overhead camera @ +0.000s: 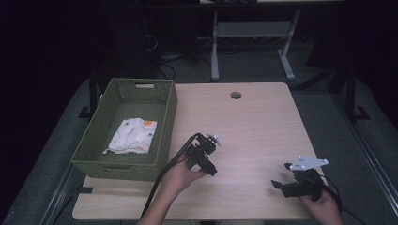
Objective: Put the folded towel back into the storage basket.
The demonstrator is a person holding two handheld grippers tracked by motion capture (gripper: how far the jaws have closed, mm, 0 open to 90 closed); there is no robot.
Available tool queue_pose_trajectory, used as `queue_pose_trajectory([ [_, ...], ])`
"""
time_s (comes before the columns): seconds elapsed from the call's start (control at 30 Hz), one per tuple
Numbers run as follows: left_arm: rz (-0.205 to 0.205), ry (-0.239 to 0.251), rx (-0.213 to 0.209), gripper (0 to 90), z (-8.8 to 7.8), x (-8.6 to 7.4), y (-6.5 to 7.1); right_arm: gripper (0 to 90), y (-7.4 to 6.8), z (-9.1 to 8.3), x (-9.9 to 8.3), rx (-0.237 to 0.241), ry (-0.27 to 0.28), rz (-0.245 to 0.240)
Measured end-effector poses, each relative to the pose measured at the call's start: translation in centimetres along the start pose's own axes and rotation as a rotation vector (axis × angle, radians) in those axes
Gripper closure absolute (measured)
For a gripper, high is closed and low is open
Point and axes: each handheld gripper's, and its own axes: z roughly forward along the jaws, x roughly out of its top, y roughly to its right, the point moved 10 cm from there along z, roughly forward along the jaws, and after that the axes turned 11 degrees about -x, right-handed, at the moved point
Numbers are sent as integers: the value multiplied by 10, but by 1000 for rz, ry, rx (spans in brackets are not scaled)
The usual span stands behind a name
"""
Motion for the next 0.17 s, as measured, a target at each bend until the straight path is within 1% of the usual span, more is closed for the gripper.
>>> queue_pose_trajectory([
  [0.1, 11, -7, 4, 328, 4, -4, 1, 159, 0, 0, 0, -1, -2, 1],
  [0.17, 9, -4, 1, 328, 5, -5, 2, 159, 0, 0, 0, -1, -1, 0],
])
